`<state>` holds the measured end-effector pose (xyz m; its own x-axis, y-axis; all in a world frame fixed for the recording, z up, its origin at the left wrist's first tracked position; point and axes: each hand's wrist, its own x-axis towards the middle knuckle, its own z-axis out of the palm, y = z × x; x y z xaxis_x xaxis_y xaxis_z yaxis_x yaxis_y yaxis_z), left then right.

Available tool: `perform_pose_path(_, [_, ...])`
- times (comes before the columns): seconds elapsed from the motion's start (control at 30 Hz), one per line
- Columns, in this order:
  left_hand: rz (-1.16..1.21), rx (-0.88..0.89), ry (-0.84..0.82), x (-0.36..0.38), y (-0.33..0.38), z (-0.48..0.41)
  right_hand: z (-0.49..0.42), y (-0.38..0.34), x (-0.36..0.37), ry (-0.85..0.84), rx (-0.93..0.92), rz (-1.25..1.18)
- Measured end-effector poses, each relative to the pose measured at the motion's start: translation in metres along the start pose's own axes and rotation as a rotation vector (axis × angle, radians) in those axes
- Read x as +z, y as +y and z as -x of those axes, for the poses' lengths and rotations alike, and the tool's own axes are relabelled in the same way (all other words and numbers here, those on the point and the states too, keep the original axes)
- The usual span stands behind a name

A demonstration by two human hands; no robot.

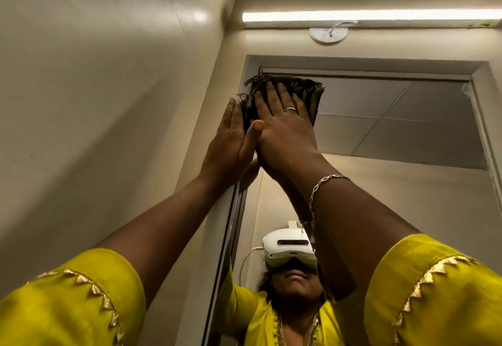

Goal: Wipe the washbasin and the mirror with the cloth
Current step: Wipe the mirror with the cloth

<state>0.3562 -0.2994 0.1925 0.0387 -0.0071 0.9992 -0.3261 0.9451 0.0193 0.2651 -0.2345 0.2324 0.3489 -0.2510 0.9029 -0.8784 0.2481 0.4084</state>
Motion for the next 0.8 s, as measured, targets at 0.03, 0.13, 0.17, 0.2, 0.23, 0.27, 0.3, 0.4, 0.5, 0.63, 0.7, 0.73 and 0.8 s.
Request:
perform_pose_path(0.03, [-0.012,0.008,-0.001,0.0,0.001,0.0,0.002,0.001,0.0,0.005,0.005,0.001])
perform_pose_path(0.13, [-0.069,0.018,0.011,0.0,0.002,0.001,0.007,0.006,-0.001,0.021,0.023,-0.022])
perform_pose_path(0.17, [-0.098,0.015,0.007,0.0,0.003,0.001,0.009,0.009,-0.002,0.033,0.035,-0.035])
perform_pose_path(0.2, [-0.124,0.01,-0.001,-0.001,0.005,0.002,0.012,0.014,-0.002,0.048,0.046,-0.045])
perform_pose_path(0.23, [-0.147,0.007,-0.012,-0.001,0.006,0.003,0.016,0.02,-0.003,0.059,0.059,-0.053])
perform_pose_path(0.27, [-0.161,0.004,-0.024,-0.002,0.008,0.003,0.019,0.027,-0.004,0.063,0.072,-0.059])
perform_pose_path(0.3, [-0.168,0.006,-0.039,-0.003,0.011,0.004,0.023,0.036,-0.006,0.06,0.086,-0.062])
perform_pose_path(0.4, [-0.248,0.083,-0.047,-0.003,0.018,0.007,0.036,0.064,-0.011,0.052,0.117,-0.049])
perform_pose_path(0.5, [-0.409,0.155,-0.08,-0.002,0.012,0.007,0.047,0.089,-0.015,0.056,0.137,-0.031])
perform_pose_path(0.63, [-0.376,0.057,-0.076,-0.002,0.007,0.003,0.062,0.121,-0.019,0.045,0.185,-0.01])
perform_pose_path(0.7, [-0.298,0.019,-0.057,-0.003,0.014,0.004,0.07,0.134,-0.022,0.047,0.209,-0.004])
perform_pose_path(0.73, [-0.295,0.022,-0.054,-0.003,0.017,0.004,0.073,0.14,-0.023,0.046,0.223,-0.004])
perform_pose_path(0.8, [-0.293,0.027,-0.058,-0.004,0.017,0.005,0.078,0.151,-0.025,0.039,0.25,-0.003])
